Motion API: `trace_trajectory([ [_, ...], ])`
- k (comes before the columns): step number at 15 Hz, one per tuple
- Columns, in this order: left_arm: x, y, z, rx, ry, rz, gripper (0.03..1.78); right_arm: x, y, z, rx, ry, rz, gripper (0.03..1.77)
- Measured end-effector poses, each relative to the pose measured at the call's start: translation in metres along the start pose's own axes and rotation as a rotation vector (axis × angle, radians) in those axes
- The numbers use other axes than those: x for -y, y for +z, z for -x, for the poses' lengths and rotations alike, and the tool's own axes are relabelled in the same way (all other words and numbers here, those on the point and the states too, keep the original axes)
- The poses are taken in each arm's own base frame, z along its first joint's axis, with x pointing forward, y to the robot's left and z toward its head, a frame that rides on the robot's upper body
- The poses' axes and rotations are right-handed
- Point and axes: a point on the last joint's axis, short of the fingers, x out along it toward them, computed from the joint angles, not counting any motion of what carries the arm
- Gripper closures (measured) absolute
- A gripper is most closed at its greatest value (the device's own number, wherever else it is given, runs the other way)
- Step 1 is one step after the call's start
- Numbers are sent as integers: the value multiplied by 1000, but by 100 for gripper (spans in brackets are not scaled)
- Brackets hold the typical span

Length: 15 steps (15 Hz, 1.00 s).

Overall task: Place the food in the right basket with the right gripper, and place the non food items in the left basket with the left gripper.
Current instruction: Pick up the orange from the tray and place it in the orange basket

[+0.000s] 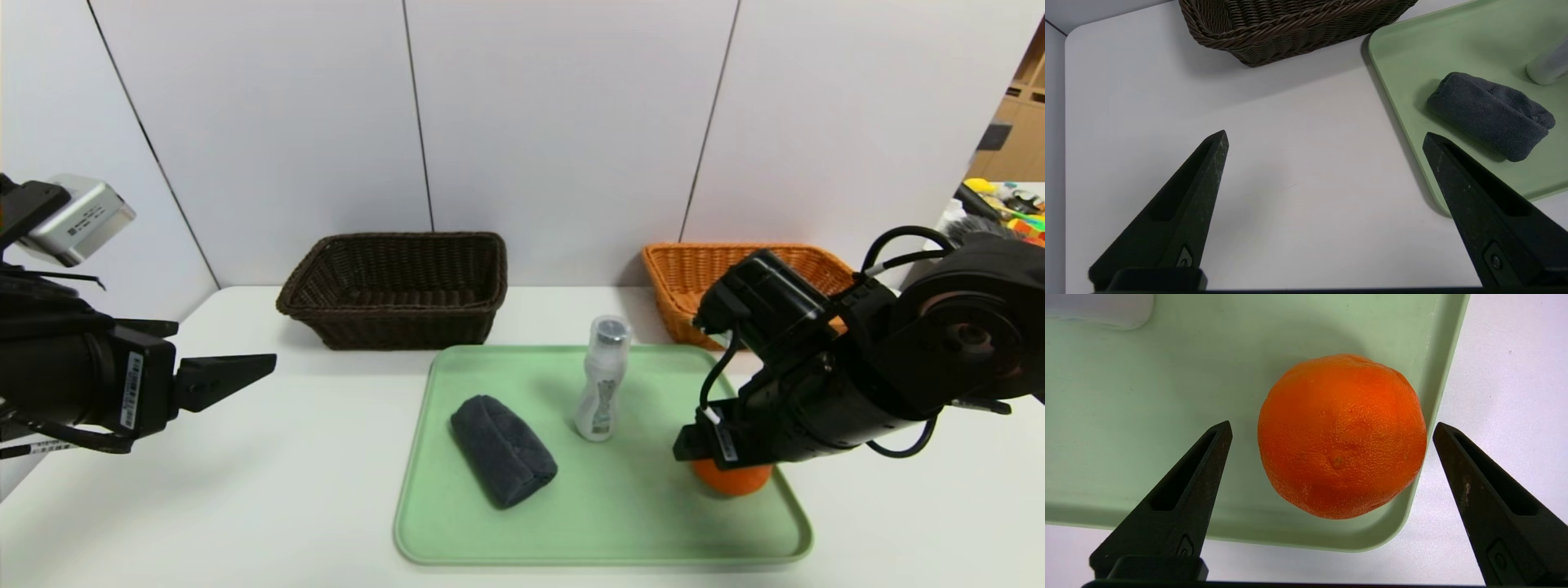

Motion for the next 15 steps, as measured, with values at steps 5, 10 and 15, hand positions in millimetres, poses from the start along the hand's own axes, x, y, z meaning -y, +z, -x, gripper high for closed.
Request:
trace_trajectory([
  [5, 0, -1, -4, -12, -3, -1, 12, 0, 2, -5, -9, -6, -3, 10],
  [10, 0, 0, -6, -17, -4, -3, 12, -3, 8, -10, -14, -2, -5, 10],
  [15, 0, 2, -10, -3, -3, -2, 12, -5, 8, -15, -32, -3, -1, 10],
])
